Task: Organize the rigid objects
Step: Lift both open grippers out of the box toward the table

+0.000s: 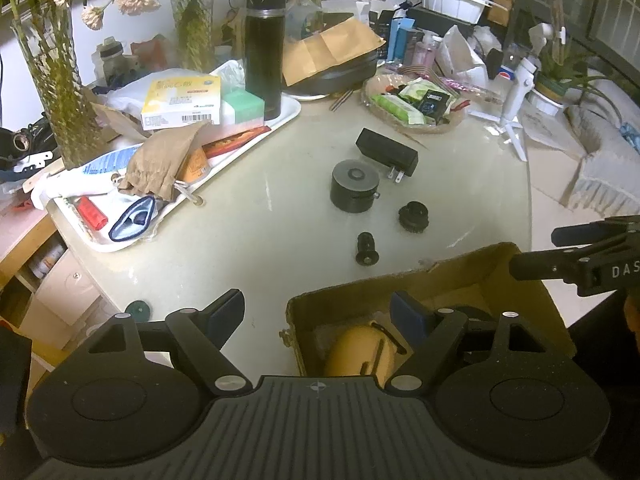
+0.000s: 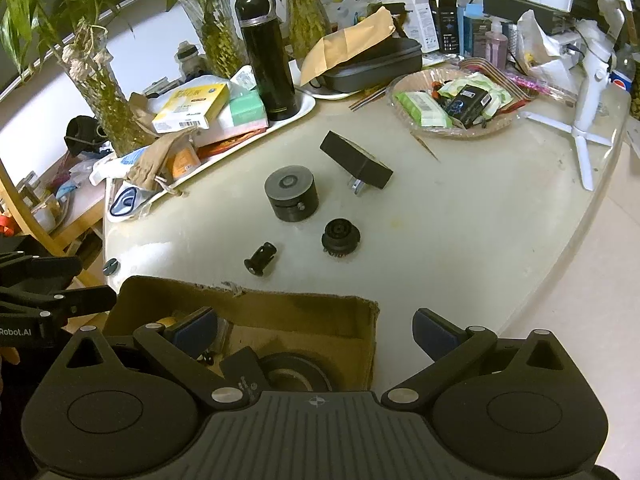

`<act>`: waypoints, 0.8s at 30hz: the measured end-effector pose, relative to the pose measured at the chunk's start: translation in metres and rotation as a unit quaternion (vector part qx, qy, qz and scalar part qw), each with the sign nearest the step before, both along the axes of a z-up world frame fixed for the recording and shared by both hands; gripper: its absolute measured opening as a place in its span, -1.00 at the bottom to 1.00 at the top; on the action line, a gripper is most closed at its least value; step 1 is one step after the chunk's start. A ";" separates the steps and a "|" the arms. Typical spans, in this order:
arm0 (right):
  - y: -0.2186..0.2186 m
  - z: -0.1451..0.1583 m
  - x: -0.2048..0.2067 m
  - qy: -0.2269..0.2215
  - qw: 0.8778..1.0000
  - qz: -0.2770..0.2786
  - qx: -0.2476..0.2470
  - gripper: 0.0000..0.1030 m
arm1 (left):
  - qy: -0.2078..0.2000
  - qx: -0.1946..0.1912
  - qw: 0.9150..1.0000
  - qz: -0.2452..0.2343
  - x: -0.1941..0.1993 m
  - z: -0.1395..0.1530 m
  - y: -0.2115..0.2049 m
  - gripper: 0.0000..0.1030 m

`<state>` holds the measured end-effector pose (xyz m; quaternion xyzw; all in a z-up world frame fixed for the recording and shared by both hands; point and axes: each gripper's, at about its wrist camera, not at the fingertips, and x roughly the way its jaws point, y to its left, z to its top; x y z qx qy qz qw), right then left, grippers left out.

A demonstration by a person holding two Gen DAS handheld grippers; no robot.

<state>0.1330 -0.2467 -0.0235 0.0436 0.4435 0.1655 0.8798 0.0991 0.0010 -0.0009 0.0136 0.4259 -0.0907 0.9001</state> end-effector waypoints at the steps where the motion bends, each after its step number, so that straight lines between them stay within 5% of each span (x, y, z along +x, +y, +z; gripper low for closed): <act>1: 0.000 0.000 0.001 -0.001 1.000 0.000 0.000 1.00 | -0.001 -0.002 1.000 -0.001 0.001 0.000 0.000 0.55; 24: 0.006 -0.015 0.032 -0.004 1.000 0.010 -0.007 0.99 | -0.022 -0.005 1.000 -0.020 0.022 -0.008 -0.005 0.55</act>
